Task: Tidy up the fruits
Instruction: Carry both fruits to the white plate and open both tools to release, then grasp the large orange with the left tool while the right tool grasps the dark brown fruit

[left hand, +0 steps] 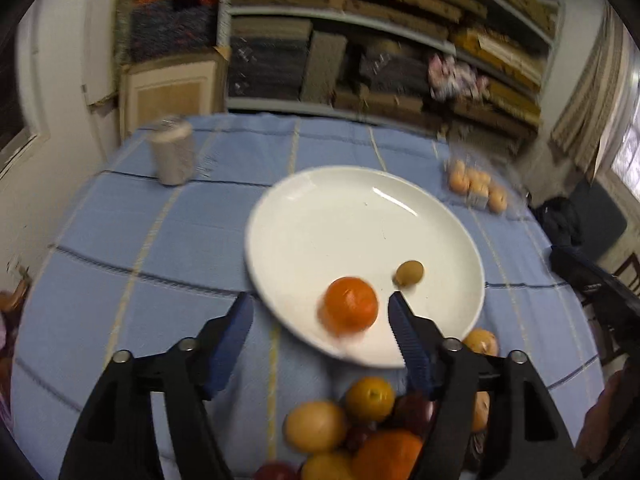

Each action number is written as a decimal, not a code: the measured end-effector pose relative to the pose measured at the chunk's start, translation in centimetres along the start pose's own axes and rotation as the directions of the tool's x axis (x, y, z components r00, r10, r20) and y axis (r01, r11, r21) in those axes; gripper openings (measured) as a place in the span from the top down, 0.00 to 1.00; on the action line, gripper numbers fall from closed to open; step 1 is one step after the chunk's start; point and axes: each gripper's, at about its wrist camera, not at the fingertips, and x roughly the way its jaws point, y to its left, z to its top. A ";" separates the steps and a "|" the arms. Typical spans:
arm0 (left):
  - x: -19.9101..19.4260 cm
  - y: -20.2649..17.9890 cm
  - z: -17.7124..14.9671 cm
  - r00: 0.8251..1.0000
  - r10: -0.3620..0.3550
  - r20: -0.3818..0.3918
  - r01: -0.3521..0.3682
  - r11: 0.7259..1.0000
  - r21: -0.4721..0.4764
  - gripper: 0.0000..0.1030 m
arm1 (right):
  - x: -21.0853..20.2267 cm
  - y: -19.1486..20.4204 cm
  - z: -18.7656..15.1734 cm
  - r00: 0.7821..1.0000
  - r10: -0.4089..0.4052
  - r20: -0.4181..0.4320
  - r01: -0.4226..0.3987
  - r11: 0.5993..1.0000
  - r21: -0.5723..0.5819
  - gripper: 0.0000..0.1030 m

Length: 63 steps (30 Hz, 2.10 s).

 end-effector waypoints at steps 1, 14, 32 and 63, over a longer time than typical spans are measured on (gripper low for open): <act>-1.0 0.2 -0.4 1.000 0.002 0.008 -0.002 1.000 -0.004 0.31 | -1.9 0.1 -0.5 0.999 -0.009 0.048 0.009 1.000 0.000 0.27; -6.7 0.8 -11.7 0.997 0.082 0.007 -0.082 0.997 0.012 0.26 | -4.2 -1.5 -13.0 0.997 -0.009 -0.070 0.011 1.000 0.026 0.26; -1.8 -4.9 -10.2 0.997 0.077 0.001 -0.077 0.988 0.137 0.22 | -4.1 -4.1 -12.9 0.995 -0.007 -0.104 0.023 0.987 0.157 0.13; -1.2 -4.2 -10.3 1.000 0.001 0.004 -0.001 0.994 0.111 0.53 | -3.1 -4.4 -13.0 0.989 -0.006 -0.151 0.030 0.987 0.159 0.11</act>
